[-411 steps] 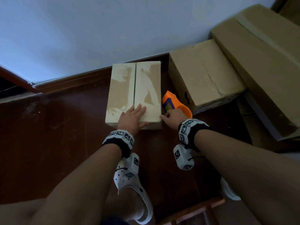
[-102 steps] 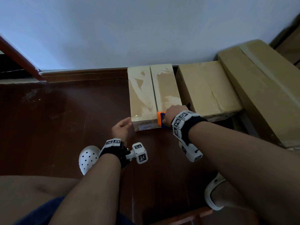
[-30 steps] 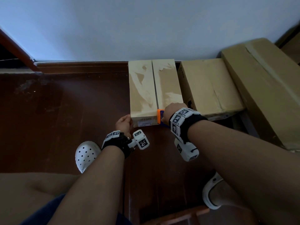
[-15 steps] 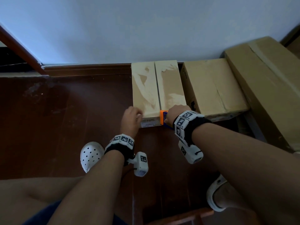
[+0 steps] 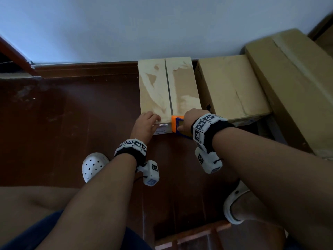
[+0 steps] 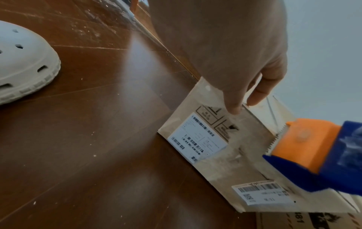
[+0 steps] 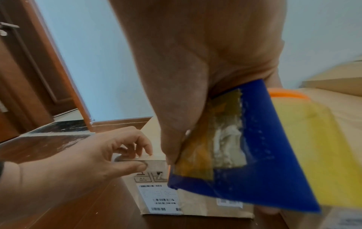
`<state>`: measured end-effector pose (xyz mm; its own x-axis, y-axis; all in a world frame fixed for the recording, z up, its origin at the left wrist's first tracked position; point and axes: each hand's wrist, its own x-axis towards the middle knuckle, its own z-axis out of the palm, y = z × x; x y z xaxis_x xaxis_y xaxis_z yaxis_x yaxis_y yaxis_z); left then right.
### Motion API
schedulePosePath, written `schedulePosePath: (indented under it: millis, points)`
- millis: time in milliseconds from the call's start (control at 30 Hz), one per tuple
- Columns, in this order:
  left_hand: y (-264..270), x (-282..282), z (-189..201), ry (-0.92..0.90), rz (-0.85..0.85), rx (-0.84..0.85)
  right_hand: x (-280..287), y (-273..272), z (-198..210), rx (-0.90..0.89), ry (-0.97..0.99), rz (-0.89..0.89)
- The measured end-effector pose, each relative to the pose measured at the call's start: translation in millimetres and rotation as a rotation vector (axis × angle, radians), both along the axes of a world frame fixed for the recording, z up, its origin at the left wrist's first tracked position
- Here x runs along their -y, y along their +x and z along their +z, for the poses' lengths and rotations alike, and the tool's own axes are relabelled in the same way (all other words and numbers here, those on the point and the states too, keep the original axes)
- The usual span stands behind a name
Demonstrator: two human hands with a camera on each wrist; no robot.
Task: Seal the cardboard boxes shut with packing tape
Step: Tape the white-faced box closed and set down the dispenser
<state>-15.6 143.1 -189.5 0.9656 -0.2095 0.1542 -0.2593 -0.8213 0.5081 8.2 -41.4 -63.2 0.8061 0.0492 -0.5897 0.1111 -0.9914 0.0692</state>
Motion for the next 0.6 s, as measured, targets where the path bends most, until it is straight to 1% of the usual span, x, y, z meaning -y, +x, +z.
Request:
schedulePosePath:
  millis: [67, 133, 200, 267, 333, 467, 600]
  points:
    - [0, 2, -1, 0.014, 0.003, 0.009, 8, 2, -8, -0.007, -0.038, 0.031]
    - [1, 6, -6, 0.027, 0.004, 0.007, 14, -1, -15, -0.009, -0.010, -0.011]
    - [4, 8, -15, 0.050, -0.034, -0.001, 16, -3, -20, -0.032, 0.017, -0.061]
    - [7, 7, -20, 0.054, -0.083, -0.066, 18, -4, -20, -0.075, 0.021, -0.085]
    - [7, 4, -23, 0.047, -0.109, -0.099, 20, -4, -18, -0.083, 0.024, -0.075]
    - [7, -1, -25, 0.048, -0.144, -0.083, 26, -1, -22, -0.102, 0.015, -0.047]
    - [7, -16, -24, 0.018, -0.177, -0.085, 23, -3, -23, -0.114, -0.017, 0.047]
